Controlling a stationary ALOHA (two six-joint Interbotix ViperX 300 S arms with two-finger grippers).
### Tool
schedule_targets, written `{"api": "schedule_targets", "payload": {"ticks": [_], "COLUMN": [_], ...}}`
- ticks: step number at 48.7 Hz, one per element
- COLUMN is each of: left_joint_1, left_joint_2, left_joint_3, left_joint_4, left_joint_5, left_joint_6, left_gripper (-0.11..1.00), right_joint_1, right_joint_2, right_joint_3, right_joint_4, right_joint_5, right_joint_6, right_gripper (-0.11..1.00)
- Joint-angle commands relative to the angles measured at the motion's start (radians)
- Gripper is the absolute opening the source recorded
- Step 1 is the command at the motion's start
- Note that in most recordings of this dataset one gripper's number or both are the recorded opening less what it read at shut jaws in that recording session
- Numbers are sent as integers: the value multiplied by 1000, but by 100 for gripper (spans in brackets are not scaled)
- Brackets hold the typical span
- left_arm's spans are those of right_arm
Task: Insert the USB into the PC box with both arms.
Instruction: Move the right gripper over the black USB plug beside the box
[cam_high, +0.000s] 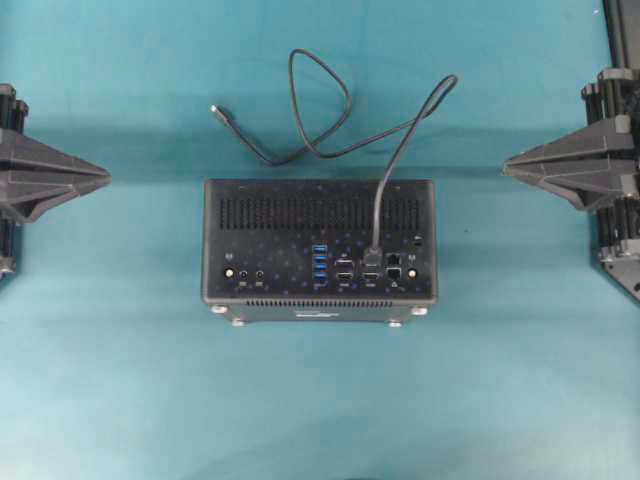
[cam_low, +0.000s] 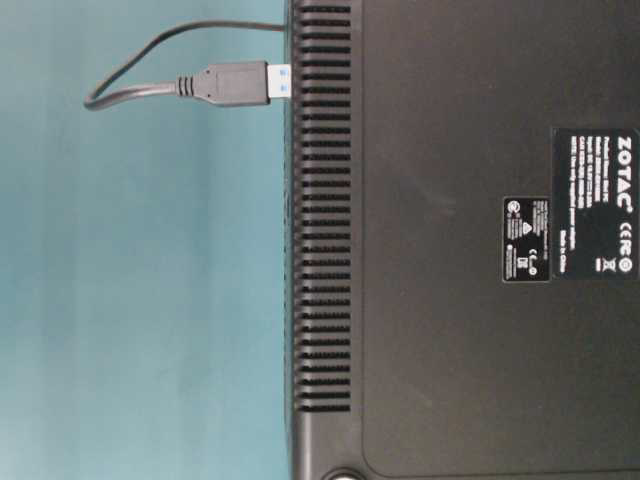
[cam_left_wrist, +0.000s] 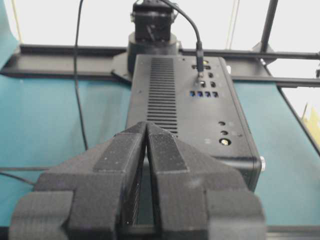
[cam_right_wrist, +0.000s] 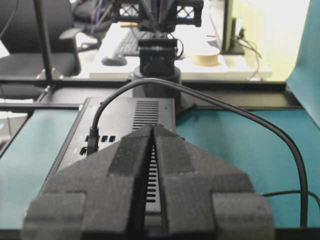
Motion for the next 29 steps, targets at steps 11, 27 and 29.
{"api": "schedule_targets", "payload": {"ticks": [11,27,29], "left_joint_1": [-28,-26,-26], "left_joint_2": [83,146,144], "left_joint_3": [-104,-179,-186], "left_joint_4": [8,11,11], "left_joint_5": [40,258,279], "left_joint_6": [-81,-49,-41], "left_gripper": [0,0,0], "right_joint_1": [38,57,58], "right_joint_2": [97,319,347], "right_joint_3": [-147,-459,-495], "right_joint_4": [94,91,91], "right_joint_5": [364,738,779], "right_joint_6": [86,89,89], "right_gripper": [2,2,2]}}
